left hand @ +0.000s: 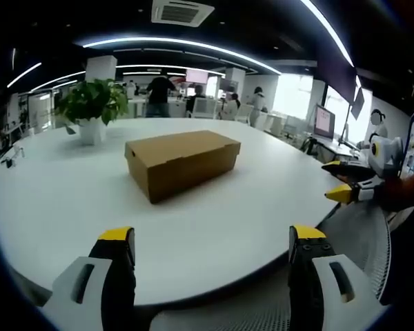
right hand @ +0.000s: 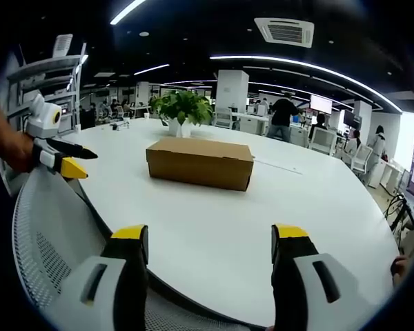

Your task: Operate the shoe box by opening the lid, removing the specified soft item, and placing it in the target area until the item is outside and the box remains undamaged.

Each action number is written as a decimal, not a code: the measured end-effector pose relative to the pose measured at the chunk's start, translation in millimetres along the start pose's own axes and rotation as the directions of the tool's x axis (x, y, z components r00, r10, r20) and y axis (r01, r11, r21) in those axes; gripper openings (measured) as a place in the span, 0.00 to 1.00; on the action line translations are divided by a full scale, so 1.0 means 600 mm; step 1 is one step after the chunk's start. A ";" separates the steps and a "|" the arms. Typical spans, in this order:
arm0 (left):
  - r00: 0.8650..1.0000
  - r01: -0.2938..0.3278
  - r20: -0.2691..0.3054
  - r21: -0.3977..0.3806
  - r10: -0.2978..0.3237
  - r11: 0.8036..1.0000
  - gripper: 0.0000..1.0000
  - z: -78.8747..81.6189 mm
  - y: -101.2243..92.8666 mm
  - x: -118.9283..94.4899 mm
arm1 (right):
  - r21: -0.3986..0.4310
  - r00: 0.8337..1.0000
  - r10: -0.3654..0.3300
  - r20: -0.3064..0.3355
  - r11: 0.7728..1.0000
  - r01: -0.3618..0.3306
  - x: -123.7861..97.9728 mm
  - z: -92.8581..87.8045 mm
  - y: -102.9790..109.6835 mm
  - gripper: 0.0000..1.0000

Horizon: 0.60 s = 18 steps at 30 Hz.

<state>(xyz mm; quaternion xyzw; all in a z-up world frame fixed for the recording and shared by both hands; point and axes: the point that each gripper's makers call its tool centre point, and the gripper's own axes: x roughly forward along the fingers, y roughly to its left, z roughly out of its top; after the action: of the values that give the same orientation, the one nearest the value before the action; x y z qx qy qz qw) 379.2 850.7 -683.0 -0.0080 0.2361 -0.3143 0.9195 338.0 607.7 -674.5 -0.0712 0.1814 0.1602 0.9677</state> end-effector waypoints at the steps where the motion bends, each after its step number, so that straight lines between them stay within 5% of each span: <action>1: 1.000 0.000 0.000 -0.001 0.000 1.000 0.94 0.000 0.000 0.000 | -0.001 1.000 0.000 0.000 1.000 0.000 0.000 0.000 0.000 0.68; 18: 1.000 0.000 0.001 0.000 0.000 1.000 0.93 -0.001 0.001 -0.001 | 0.002 1.000 0.001 -0.002 1.000 -0.001 -0.001 -0.001 0.001 0.68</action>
<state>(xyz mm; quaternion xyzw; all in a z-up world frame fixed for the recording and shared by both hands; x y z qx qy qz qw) 378.8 851.4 -683.2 -0.0084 0.2356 -0.3144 0.9196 337.2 608.0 -674.6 -0.0704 0.1827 0.1603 0.9675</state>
